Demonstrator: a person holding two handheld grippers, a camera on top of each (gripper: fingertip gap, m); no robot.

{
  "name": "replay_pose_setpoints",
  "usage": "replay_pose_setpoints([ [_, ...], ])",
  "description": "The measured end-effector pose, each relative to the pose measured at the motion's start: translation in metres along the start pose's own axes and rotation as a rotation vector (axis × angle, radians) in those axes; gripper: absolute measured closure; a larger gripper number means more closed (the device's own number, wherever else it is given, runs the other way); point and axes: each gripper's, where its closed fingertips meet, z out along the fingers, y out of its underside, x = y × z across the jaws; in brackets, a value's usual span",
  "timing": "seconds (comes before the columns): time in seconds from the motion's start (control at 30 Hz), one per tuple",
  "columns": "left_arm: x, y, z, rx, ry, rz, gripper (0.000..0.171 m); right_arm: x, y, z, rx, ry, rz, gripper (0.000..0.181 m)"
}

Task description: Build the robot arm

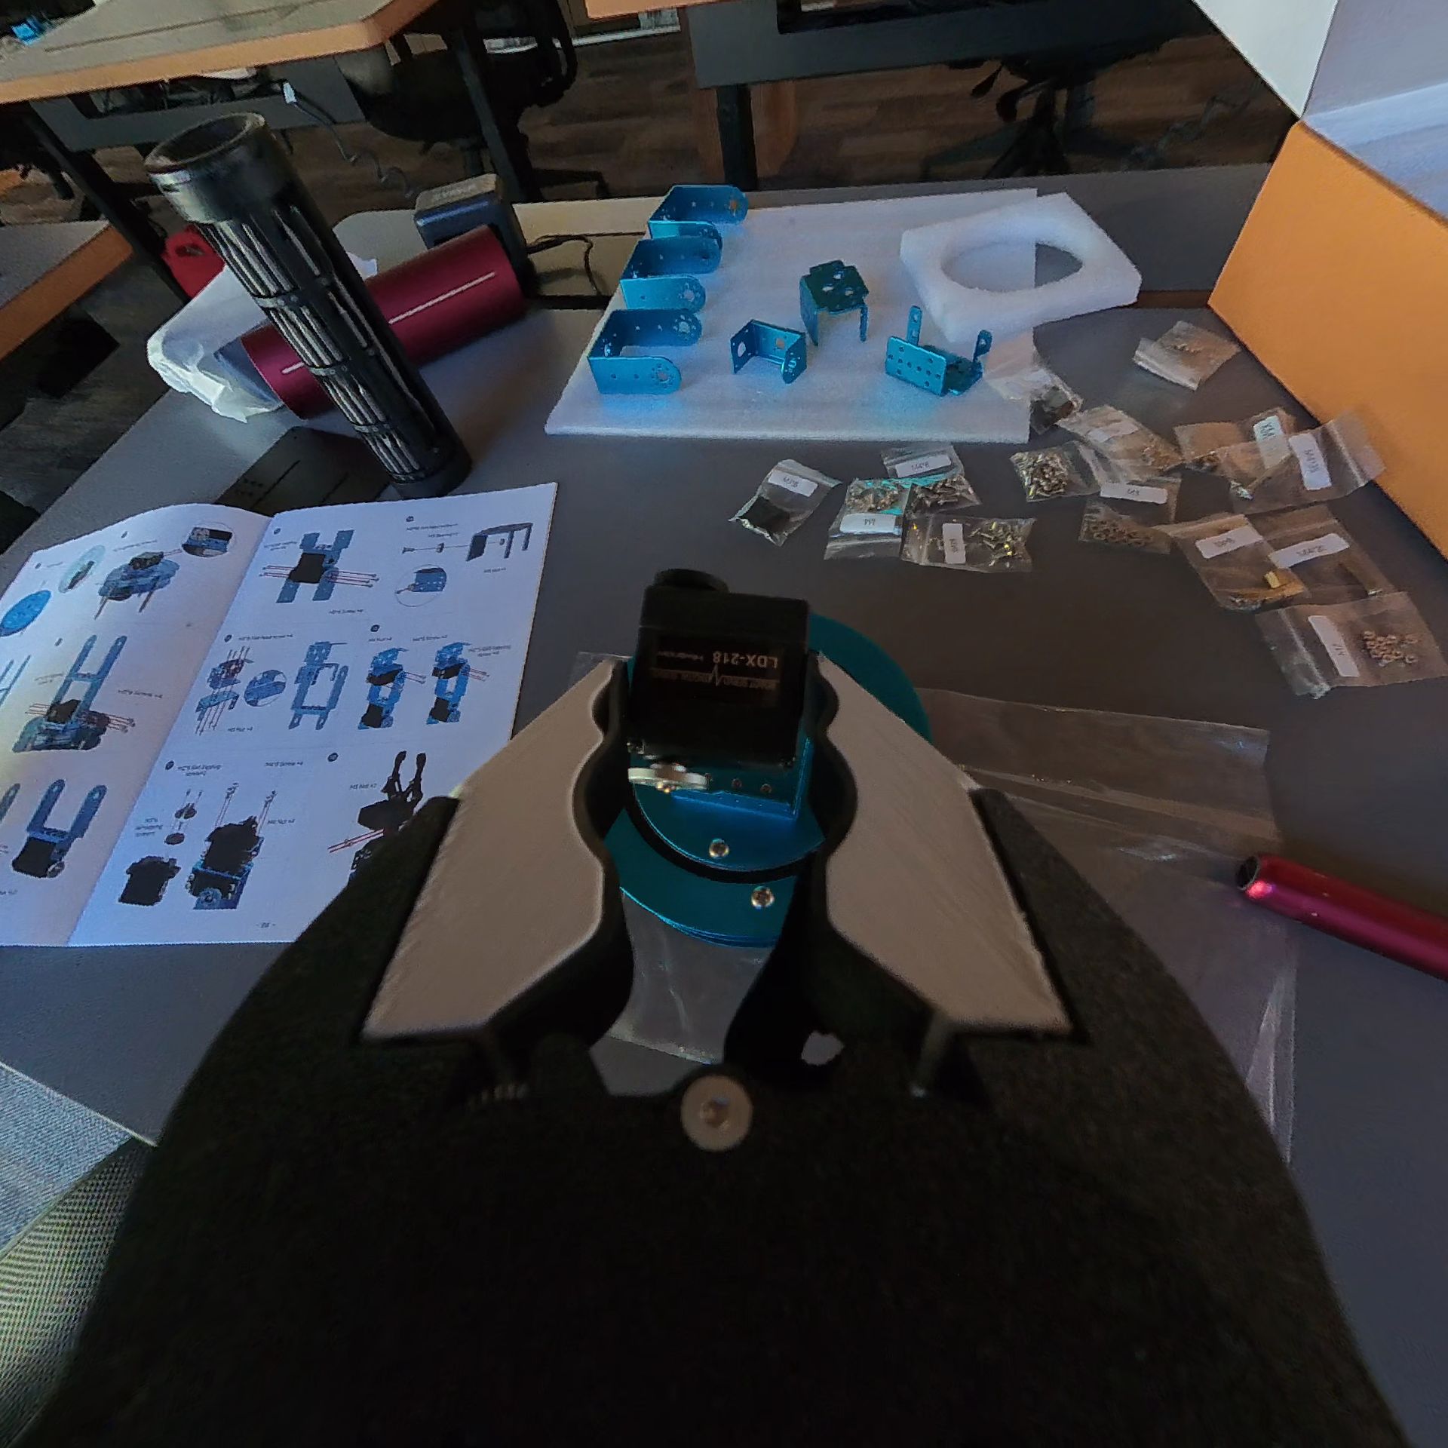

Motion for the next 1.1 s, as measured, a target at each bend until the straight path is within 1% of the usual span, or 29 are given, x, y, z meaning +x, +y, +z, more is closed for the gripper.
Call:
replay_pose_setpoints([
  [0.2,0.006,-0.002,-0.001,0.013,0.021,0.008,0.082,-0.003,0.002,0.001,-0.014,-0.010,-0.015,0.139],
  [0.37,0.018,0.002,0.004,0.004,0.055,0.015,0.082,0.008,0.009,0.004,-0.041,-0.032,0.007,0.139],
  [0.5,0.030,-0.006,0.002,0.042,0.065,0.036,0.083,0.014,0.011,0.009,-0.056,-0.049,-0.033,0.139],
  [0.57,0.042,-0.015,-0.002,0.075,0.093,0.042,0.083,0.008,0.010,0.011,-0.069,-0.109,-0.101,0.139],
  [0.67,0.068,-0.029,-0.011,0.132,0.174,0.059,0.083,-0.004,0.011,0.014,-0.120,-0.241,-0.222,0.139],
  [0.73,0.082,-0.033,-0.014,0.138,0.220,0.079,0.082,-0.009,0.010,0.013,-0.144,-0.339,-0.306,0.139],
  [0.8,0.092,-0.034,-0.014,0.134,0.248,0.097,0.082,-0.018,0.017,0.007,-0.179,-0.474,-0.455,0.139],
  [0.87,0.097,-0.034,-0.013,0.129,0.261,0.107,0.083,-0.019,0.030,0.004,-0.209,-0.588,-0.635,0.139],
  [0.93,0.102,-0.035,-0.011,0.125,0.272,0.105,0.083,-0.005,0.037,0.014,-0.249,-0.572,-0.740,0.138],
  [1.0,0.107,-0.035,-0.010,0.124,0.286,0.097,0.083,-0.001,0.035,0.013,-0.271,-0.630,-0.774,0.138],
  [1.1,0.116,-0.038,-0.011,0.122,0.297,0.089,0.083,0.008,0.032,0.016,-0.312,-0.678,-0.784,0.138],
])
